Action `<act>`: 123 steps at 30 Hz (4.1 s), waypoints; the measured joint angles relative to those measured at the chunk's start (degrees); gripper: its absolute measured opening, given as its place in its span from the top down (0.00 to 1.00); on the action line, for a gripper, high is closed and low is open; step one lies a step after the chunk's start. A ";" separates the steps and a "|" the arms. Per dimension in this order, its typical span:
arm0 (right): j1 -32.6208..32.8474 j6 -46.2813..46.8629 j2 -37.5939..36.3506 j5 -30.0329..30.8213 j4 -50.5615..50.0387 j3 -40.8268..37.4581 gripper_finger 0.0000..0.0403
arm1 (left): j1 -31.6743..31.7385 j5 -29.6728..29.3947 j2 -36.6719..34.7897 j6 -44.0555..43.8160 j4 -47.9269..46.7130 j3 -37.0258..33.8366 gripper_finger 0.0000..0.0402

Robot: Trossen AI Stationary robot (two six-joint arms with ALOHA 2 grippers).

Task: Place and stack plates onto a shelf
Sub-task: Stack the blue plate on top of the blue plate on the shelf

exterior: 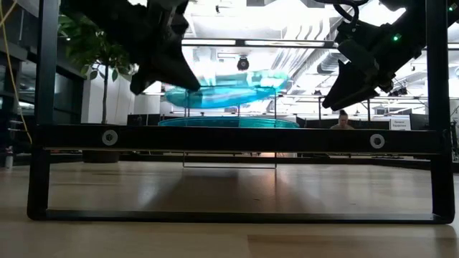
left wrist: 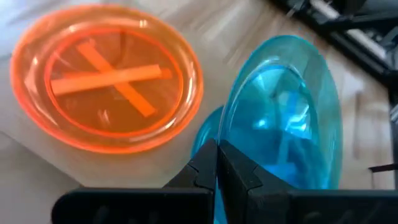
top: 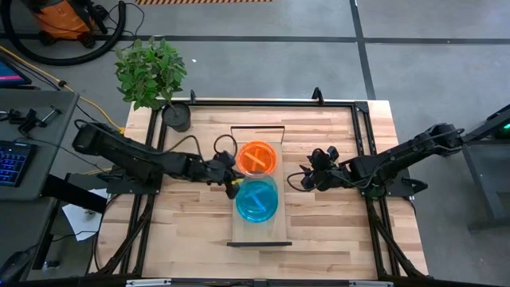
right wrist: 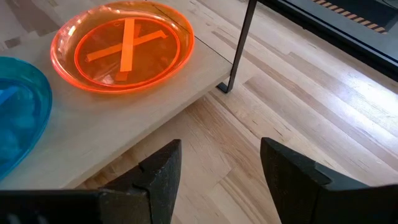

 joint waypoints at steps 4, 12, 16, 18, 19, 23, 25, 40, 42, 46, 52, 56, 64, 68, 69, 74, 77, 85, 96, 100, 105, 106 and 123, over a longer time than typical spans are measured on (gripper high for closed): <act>0.01 -0.09 0.06 0.01 -0.31 0.00 0.50 | -0.86 -0.03 2.34 -0.78 0.46 -0.02 1.00; 0.00 0.05 3.70 1.68 -0.21 0.00 0.50 | -1.80 0.70 3.53 0.20 1.98 0.00 1.00; 0.00 0.79 6.36 1.67 -0.13 0.00 0.50 | -1.80 0.75 3.53 1.20 1.84 0.00 0.98; 0.00 1.01 7.11 1.66 -0.12 0.00 0.50 | -1.80 0.75 3.53 1.80 1.83 0.00 0.96; 0.00 0.97 7.23 1.66 -0.14 0.00 0.50 | -1.80 0.75 3.53 2.50 1.83 0.00 0.94; 0.00 0.88 6.58 1.68 -0.15 0.00 0.50 | -1.79 0.77 3.53 4.52 2.04 0.00 0.87; 0.00 0.22 5.76 1.71 -0.16 0.00 0.50 | -1.80 0.95 3.52 5.62 2.58 0.00 0.82; 0.00 -2.01 -5.15 -0.24 -1.60 0.00 0.50 | 2.93 9.32 -3.06 14.08 -0.19 0.00 0.57; 0.02 -2.08 -6.40 -0.83 -1.76 0.00 0.50 | 3.93 9.26 -5.27 15.82 -2.53 0.00 0.57; 0.02 -3.45 -8.72 -0.94 -1.89 0.00 0.50 | 4.59 4.42 -9.44 21.64 -4.32 -0.39 0.57; 0.02 -6.59 -11.56 -0.96 -1.95 0.00 0.50 | 1.16 -4.96 -15.36 28.09 17.34 -12.42 0.57; 0.00 -7.22 -12.79 -1.08 -2.21 0.00 0.50 | 0.45 -5.11 -16.75 27.69 33.20 -22.41 0.58; 0.02 -7.23 -12.72 -1.19 -2.08 0.00 0.50 | -0.50 -3.94 -13.67 23.95 41.62 -28.51 0.59; 0.02 -7.10 -12.72 -1.18 -2.06 0.00 0.50 | -1.18 -5.14 -6.68 25.40 41.01 -25.31 0.70; 0.02 -7.08 -12.72 -1.18 -2.02 0.00 0.50 | -1.44 -5.48 -4.67 26.15 40.81 -24.15 0.75; 0.02 -7.06 -12.72 -1.18 -2.05 0.00 0.50 | -2.33 -8.00 4.39 28.93 44.75 -20.17 0.98; 0.02 -7.06 -12.72 -1.16 -2.11 0.00 0.50 | -3.05 -8.40 9.04 28.69 52.45 -21.08 0.99; 0.02 -7.55 -12.72 -1.16 -2.35 0.00 0.50 | -5.75 -11.54 18.26 21.83 66.89 -23.80 1.00; 0.01 -7.64 -12.72 -1.14 -2.51 0.00 0.50 | -8.30 -17.61 21.87 16.70 67.42 -22.22 1.00; 0.02 -7.63 -12.72 -1.14 -2.47 0.00 0.50 | -8.86 -17.76 21.87 16.78 67.38 -21.01 1.00; 0.02 -7.63 -12.72 -1.14 -2.51 0.00 0.50 | -8.88 -18.15 21.89 16.82 65.36 -20.59 1.00; 0.02 -7.65 -12.72 -1.14 -2.47 0.00 0.50 | -8.88 -18.66 22.05 16.16 65.11 -20.57 1.00; 0.01 -7.65 -12.72 -1.11 -2.51 0.00 0.50 | -8.90 -18.11 22.24 12.18 62.95 -20.55 1.00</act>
